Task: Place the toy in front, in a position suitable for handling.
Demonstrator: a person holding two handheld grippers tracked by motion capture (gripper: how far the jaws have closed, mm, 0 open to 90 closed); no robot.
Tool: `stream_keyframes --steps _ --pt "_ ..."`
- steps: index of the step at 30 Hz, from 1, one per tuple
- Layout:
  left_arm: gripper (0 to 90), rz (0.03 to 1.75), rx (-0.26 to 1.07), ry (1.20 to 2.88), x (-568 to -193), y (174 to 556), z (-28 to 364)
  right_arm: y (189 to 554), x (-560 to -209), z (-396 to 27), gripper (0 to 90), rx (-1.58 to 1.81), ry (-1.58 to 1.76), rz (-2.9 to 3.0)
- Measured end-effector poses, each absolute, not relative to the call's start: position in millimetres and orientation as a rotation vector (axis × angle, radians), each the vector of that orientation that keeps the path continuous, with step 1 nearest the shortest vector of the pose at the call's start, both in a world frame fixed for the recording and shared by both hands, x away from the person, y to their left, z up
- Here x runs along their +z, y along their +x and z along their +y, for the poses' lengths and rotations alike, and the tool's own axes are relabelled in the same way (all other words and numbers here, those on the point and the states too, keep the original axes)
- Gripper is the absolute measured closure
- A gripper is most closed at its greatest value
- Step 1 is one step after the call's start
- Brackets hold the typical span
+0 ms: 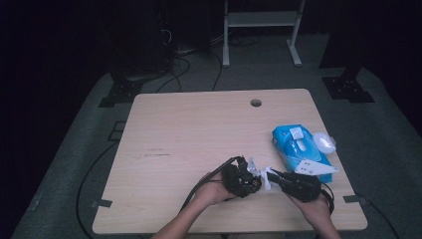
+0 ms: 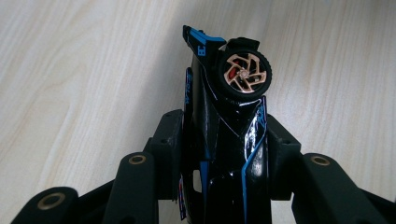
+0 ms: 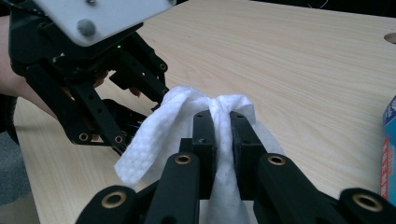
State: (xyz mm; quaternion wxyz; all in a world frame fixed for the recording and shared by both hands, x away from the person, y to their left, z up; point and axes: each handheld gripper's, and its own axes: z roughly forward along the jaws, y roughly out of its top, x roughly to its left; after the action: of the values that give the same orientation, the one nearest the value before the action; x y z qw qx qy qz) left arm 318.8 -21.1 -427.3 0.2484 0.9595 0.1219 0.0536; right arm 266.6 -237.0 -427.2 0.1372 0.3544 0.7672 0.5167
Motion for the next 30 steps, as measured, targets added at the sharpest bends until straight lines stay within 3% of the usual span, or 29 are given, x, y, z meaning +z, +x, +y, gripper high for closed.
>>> stream_keyframes --steps 9,30 --pt "57.7 0.302 0.134 2.607 -426 320 -20 269 -427 -243 82.2 1.522 1.050 2.201" --pt "58.2 0.264 0.218 2.296 -400 297 27 264 -400 -223 82.3 1.689 0.963 2.112"
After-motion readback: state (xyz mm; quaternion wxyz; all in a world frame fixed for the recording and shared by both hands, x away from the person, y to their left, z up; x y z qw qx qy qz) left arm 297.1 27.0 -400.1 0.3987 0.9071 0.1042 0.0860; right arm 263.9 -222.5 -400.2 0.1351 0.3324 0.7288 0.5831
